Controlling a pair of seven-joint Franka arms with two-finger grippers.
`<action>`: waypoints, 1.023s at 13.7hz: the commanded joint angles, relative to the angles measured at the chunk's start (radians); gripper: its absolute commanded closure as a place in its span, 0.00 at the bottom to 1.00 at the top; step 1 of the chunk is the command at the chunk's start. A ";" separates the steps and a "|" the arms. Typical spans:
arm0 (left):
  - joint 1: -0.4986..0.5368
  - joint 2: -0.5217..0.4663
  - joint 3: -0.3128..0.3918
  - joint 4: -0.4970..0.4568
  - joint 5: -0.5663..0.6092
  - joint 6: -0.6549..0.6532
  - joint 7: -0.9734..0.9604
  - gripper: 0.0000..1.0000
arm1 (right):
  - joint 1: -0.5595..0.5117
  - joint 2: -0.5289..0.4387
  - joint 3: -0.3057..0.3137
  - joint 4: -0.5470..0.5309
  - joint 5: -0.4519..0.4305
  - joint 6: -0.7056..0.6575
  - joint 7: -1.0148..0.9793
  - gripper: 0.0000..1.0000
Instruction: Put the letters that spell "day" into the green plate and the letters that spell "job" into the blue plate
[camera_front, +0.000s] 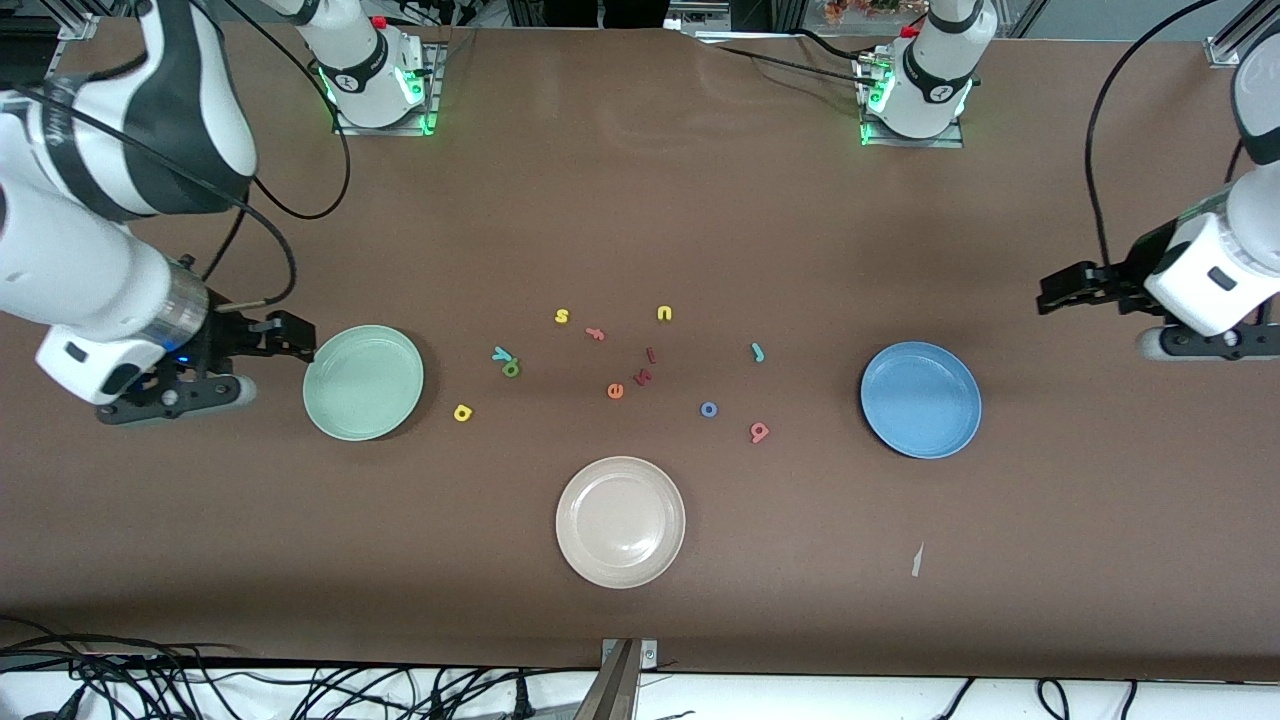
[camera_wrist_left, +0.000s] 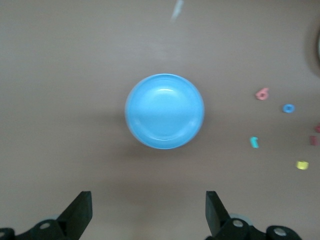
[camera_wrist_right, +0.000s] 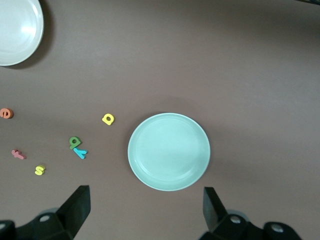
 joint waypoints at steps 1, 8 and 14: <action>-0.031 0.071 -0.024 -0.020 -0.050 0.075 -0.019 0.00 | 0.026 0.016 -0.003 0.002 0.003 0.022 0.019 0.00; -0.183 0.215 -0.074 -0.185 -0.052 0.369 -0.454 0.00 | 0.047 0.042 -0.006 -0.103 0.142 0.200 0.062 0.00; -0.290 0.246 -0.100 -0.386 -0.055 0.676 -0.674 0.00 | 0.050 -0.013 0.141 -0.462 0.115 0.643 0.243 0.00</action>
